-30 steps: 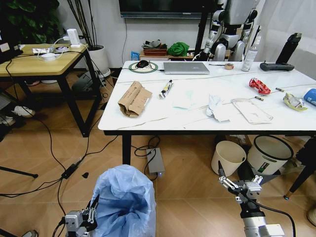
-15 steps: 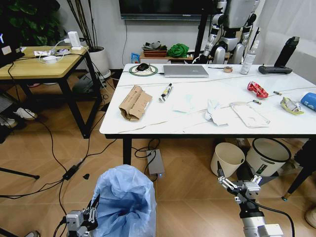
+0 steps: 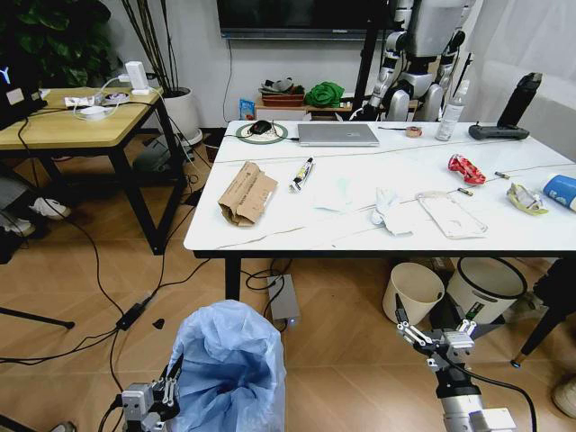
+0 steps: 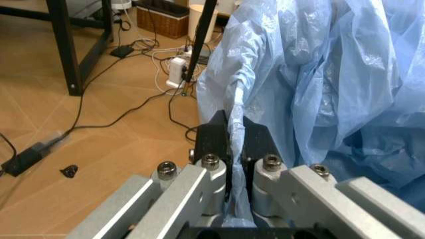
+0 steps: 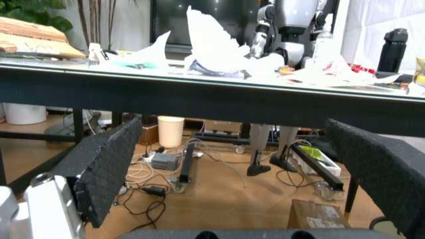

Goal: Pick up the trash bin and place the trash from the table into it.

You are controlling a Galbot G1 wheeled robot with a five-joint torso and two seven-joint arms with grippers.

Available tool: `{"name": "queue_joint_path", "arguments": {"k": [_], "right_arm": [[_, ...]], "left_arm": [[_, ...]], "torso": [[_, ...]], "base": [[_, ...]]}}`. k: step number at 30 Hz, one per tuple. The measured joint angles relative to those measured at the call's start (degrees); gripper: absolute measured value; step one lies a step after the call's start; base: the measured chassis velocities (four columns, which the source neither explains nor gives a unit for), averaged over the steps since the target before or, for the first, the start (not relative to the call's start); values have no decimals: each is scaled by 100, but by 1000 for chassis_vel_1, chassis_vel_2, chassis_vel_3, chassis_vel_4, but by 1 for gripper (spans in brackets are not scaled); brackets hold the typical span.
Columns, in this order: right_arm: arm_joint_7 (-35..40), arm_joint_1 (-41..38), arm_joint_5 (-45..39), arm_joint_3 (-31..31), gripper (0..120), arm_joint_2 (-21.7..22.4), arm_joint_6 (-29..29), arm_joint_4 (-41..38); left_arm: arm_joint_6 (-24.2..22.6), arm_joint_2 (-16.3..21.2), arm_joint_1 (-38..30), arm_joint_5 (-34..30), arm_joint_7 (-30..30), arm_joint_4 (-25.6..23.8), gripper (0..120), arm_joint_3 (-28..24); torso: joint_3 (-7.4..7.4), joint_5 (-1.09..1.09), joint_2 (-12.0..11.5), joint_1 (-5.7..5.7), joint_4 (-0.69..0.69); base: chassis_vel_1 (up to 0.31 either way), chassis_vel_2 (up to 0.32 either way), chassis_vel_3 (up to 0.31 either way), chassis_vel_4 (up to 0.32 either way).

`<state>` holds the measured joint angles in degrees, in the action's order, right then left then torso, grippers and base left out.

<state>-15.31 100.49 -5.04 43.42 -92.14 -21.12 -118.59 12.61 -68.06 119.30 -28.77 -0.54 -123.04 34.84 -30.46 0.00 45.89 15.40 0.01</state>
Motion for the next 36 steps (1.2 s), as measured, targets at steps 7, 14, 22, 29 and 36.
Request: {"name": "queue_joint_path", "arguments": {"k": [7, 14, 22, 29, 36], "right_arm": [[-1, 37, 25, 1, 100, 0, -30, -24], [-2, 54, 43, -12, 100, 0, -34, -68], [-2, 85, 63, -29, 100, 0, -60, -92], [-3, 95, 68, -30, 100, 0, -71, -97], [-6, 109, 75, -32, 100, 0, -80, -101]], "left_arm": [[20, -4, 15, 23, -5, -26, 0, -4], [43, -13, 23, 38, -10, -38, 0, -11], [59, -11, 26, 45, -17, -55, 0, -10], [66, -12, 29, 49, -20, -56, 0, -19], [90, -19, 30, 57, -23, -59, 0, -25]], "torso": [[-124, 0, 218, 94, 0], [-224, 0, 401, 176, 0], [-348, 0, 609, 260, 0], [-426, 0, 754, 327, 0], [-533, 0, 941, 406, 0]], "base": [[0, 0, 0, 0], [0, 0, 0, 0], [0, 0, 0, 0], [0, 0, 0, 0], [0, 0, 0, 0]]}}
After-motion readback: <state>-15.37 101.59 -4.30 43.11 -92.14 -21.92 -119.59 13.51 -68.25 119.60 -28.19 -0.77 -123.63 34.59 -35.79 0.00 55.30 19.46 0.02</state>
